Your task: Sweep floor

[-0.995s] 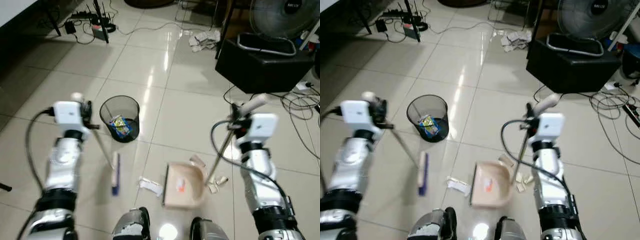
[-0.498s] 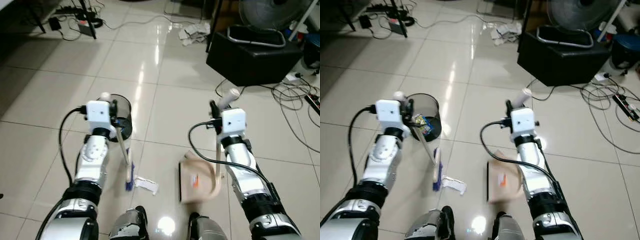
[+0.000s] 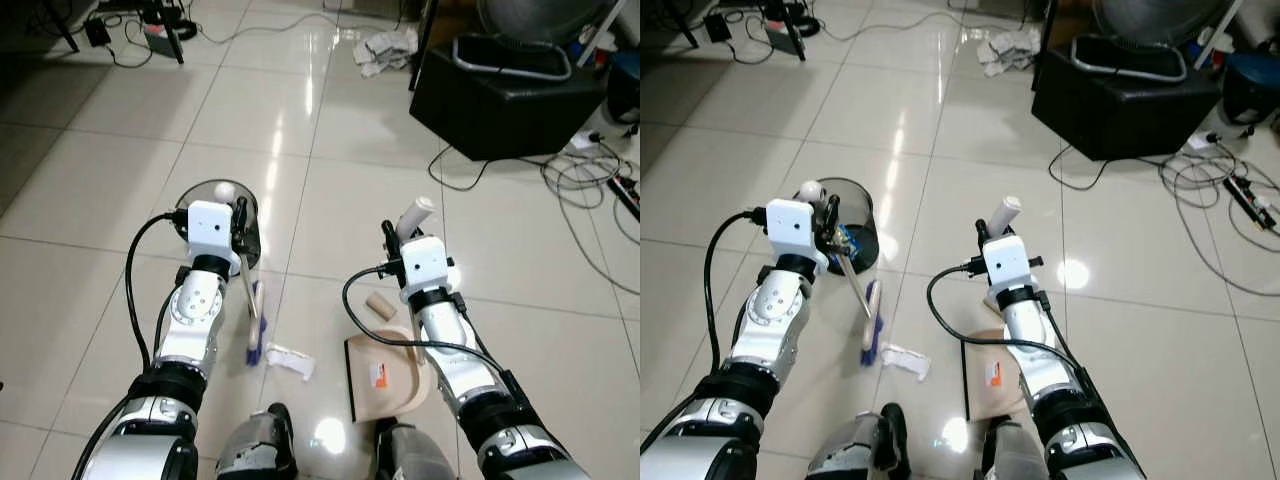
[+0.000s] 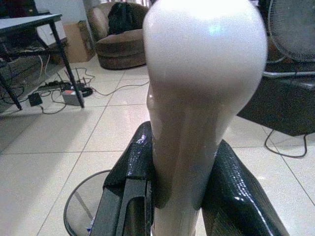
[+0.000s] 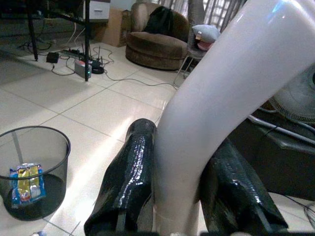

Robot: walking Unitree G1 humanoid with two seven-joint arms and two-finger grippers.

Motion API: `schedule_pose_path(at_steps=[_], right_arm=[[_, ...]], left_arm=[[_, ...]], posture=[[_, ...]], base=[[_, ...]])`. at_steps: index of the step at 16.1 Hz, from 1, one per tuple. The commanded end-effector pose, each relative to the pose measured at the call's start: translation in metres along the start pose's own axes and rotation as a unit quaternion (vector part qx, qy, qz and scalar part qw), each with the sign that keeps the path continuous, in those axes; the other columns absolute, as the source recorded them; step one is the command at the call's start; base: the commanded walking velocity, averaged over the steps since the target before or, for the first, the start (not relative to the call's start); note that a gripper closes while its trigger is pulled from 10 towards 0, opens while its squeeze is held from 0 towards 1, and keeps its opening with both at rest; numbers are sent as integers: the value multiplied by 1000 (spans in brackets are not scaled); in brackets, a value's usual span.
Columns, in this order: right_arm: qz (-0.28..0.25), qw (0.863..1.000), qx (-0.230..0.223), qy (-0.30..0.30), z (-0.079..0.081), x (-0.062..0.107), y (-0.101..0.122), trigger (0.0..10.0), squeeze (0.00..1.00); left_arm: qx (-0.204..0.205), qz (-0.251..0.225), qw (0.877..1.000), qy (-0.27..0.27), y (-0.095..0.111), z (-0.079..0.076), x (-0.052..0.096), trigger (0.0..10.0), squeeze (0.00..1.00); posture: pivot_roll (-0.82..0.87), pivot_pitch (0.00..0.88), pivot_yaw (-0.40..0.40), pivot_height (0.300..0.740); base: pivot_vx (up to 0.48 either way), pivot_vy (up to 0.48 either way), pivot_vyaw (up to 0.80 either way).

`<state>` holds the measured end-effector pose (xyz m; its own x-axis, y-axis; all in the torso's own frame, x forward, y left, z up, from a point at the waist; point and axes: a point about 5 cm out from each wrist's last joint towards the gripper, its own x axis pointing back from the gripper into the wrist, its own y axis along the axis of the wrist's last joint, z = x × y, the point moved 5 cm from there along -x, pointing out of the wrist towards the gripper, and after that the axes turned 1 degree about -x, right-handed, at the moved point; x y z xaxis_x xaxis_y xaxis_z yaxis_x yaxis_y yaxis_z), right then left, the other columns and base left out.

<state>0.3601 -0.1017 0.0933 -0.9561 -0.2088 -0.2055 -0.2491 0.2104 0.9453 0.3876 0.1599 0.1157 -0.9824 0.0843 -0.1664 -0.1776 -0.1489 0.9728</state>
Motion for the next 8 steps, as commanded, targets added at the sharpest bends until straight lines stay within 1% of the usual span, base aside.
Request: schedule_pose_path(at_steps=[1, 2, 3, 4, 5, 6, 8], right_arm=[[-10, 1000, 0, -7, -1, -1, 2, 10000, 0], [-8, 1000, -5, -15, -2, -2, 2, 10000, 0], [-6, 1000, -8, -22, -3, -2, 1, 10000, 0], [-4, 1000, -11, -27, -4, -2, 0, 10000, 0], [0, 999, -14, -31, -5, -2, -2, 10000, 0], [3, 999, -17, -34, -5, -2, -3, 10000, 0], [8, 999, -25, -44, -8, -3, -5, 10000, 0]], left_arm=[[-2, 31, 999, -12, -16, -8, 8, 10000, 0], [9, 31, 999, -20, -16, -16, 9, 10000, 0], [28, 31, 999, -25, -15, -25, 9, 10000, 0], [57, 32, 998, -24, -14, -32, 8, 10000, 0], [107, 35, 994, -11, -10, -38, 6, 10000, 0], [148, 34, 988, 6, -6, -40, 4, 10000, 0], [201, 32, 979, 34, -1, -40, -1, 10000, 0]], posture=[[23, 272, 34, 740], [24, 267, 37, 740], [24, 265, 37, 740], [25, 263, 38, 740], [25, 260, 39, 740], [27, 257, 39, 740], [27, 253, 39, 740]], base=[[0, 0, 0], [0, 0, 0], [0, 0, 0], [0, 0, 0], [0, 0, 0], [0, 0, 0], [0, 0, 0]])
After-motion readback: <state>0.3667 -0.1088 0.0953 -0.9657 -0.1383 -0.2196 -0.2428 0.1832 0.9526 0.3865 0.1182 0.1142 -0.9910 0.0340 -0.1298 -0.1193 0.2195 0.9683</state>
